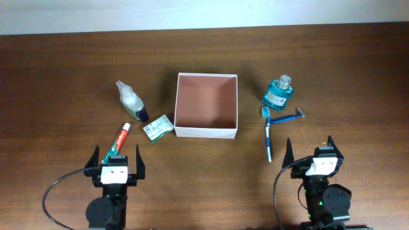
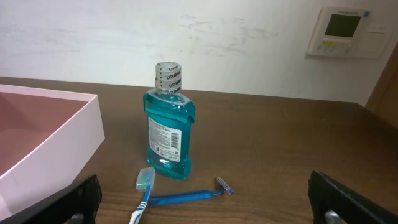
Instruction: Pack container
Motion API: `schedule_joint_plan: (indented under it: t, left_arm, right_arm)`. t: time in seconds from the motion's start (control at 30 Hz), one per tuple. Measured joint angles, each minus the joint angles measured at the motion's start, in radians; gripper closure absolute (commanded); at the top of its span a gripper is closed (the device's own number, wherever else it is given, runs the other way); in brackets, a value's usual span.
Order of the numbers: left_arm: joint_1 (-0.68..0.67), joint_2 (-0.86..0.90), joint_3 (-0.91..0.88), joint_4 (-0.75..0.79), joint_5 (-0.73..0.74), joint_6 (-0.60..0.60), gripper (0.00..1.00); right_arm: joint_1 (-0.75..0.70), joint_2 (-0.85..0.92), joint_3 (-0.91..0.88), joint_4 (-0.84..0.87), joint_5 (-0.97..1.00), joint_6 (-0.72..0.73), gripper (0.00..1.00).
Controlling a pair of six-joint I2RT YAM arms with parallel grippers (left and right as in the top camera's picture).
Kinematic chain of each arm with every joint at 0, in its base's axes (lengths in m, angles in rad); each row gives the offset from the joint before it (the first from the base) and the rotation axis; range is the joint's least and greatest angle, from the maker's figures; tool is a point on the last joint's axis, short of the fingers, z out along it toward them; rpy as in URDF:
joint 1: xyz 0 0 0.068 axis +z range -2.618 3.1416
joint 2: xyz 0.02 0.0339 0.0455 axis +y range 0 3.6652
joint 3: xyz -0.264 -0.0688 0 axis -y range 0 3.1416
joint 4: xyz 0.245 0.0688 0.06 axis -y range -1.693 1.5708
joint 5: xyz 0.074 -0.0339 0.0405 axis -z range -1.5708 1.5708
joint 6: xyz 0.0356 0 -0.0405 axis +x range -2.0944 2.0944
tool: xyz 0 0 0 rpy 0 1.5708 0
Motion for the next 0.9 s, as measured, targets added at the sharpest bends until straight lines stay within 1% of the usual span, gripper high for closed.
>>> schedule_joint_plan:
  t: [0.9]
  left_arm:
    - [0.000, 0.000, 0.000, 0.014, 0.008, 0.000, 0.01]
  right_arm:
    - [0.000, 0.000, 0.000, 0.000, 0.000, -0.001, 0.01]
